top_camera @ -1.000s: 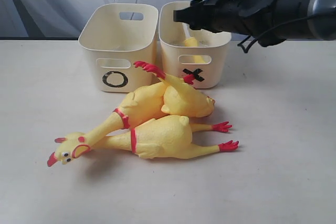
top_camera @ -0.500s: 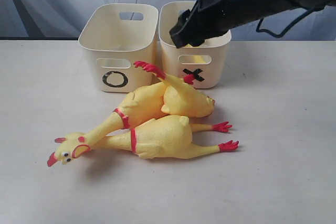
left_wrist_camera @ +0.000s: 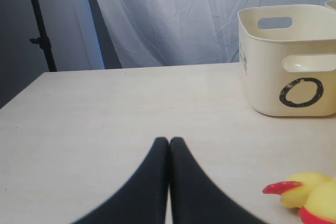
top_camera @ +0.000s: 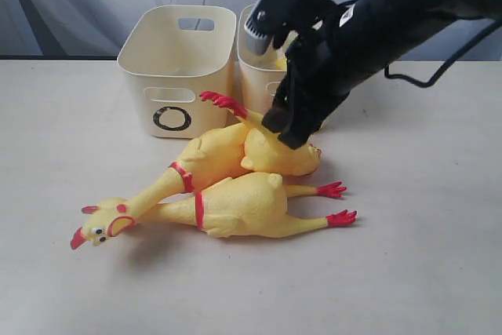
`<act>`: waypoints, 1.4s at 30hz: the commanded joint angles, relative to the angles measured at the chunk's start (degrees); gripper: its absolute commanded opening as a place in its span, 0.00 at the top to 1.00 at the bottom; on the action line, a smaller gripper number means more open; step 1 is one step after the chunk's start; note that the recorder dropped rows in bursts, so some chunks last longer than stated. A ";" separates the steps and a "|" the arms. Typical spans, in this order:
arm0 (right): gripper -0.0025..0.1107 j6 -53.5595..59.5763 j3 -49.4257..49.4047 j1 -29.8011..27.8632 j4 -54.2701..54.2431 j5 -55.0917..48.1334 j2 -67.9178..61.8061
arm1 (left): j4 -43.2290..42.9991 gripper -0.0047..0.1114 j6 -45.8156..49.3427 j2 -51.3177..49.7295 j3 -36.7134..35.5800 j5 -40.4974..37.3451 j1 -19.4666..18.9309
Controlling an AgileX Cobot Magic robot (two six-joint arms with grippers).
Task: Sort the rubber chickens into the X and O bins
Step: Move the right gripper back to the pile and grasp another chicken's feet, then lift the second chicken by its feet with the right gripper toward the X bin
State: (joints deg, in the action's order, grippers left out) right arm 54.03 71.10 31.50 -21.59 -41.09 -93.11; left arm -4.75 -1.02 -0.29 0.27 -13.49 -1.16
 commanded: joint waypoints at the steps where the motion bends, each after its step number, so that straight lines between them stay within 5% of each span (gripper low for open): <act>1: 0.52 -1.82 -4.11 3.10 7.20 5.98 0.50 | 0.01 0.96 -0.01 0.29 -0.27 0.25 0.14; 10: 0.45 -6.76 -8.06 3.60 8.11 17.59 0.36 | 0.01 0.96 -0.01 0.29 -0.27 0.25 0.14; 28: 0.45 -6.76 -8.06 3.60 2.61 26.96 -7.65 | 0.01 0.96 -0.01 0.29 -0.27 0.25 0.14; 35: 0.68 -6.76 -8.06 3.60 2.61 27.75 -8.91 | 0.01 0.96 -0.01 0.29 -0.27 0.25 0.14; 42: 0.68 -6.76 -8.06 3.60 2.21 27.57 -8.91 | 0.01 0.96 -0.01 0.29 -0.27 0.25 0.14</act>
State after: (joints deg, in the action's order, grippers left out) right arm 47.38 63.26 34.96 -18.87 -14.07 -102.08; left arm -4.75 -1.02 -0.29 0.27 -13.49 -1.16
